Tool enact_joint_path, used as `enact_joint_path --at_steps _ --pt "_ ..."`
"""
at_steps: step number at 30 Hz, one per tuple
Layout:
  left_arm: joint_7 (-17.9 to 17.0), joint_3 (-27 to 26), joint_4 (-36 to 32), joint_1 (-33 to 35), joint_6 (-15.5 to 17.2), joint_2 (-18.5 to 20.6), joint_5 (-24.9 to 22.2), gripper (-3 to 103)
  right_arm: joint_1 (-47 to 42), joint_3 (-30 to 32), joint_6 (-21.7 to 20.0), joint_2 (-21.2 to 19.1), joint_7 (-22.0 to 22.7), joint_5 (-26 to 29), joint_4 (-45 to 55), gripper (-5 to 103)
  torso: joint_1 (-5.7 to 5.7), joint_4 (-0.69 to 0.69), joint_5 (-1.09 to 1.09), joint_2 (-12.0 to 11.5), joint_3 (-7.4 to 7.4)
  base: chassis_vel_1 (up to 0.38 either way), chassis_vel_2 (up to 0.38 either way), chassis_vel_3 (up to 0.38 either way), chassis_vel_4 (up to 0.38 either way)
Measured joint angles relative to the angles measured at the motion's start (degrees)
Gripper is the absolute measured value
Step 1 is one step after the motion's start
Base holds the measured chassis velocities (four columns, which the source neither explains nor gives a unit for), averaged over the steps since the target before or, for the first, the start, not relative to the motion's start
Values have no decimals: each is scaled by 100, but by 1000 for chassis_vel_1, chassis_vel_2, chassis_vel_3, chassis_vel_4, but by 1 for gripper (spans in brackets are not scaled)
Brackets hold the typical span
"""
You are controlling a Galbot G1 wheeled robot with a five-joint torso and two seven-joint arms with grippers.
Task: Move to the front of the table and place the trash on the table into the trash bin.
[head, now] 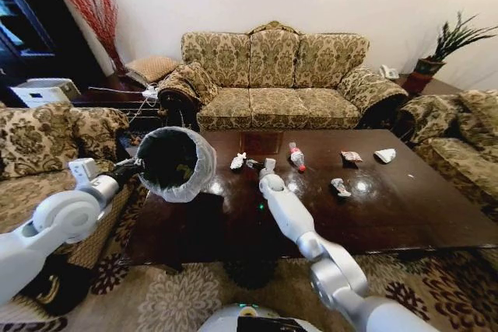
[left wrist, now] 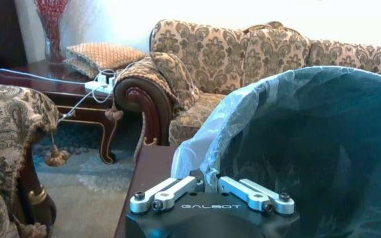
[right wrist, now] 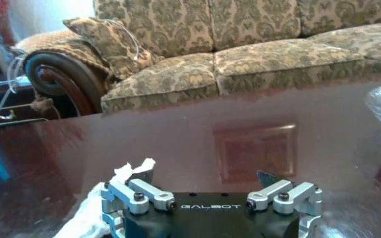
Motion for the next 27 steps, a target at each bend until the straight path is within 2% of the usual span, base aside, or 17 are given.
enact_joint_path --at_steps 6,8,20,27 --pt "27 -5 71 9 -5 1 5 0 -200 -315 189 -5 -201 -77 295 100 -5 2 0 1 -2 0 0 0 0" --pt "27 -5 88 9 -6 -5 11 0 -371 -459 515 -6 -326 -270 408 100 -6 3 0 1 -2 0 0 0 0" --pt "69 23 86 28 -19 -43 52 0 -602 -570 529 -14 -752 -533 397 100 -5 1 0 1 -2 0 0 0 0" --pt "71 -7 57 30 -27 -35 58 0 -587 -736 833 -14 -948 -487 360 100 -5 1 1 1 -2 4 112 -4 -133"
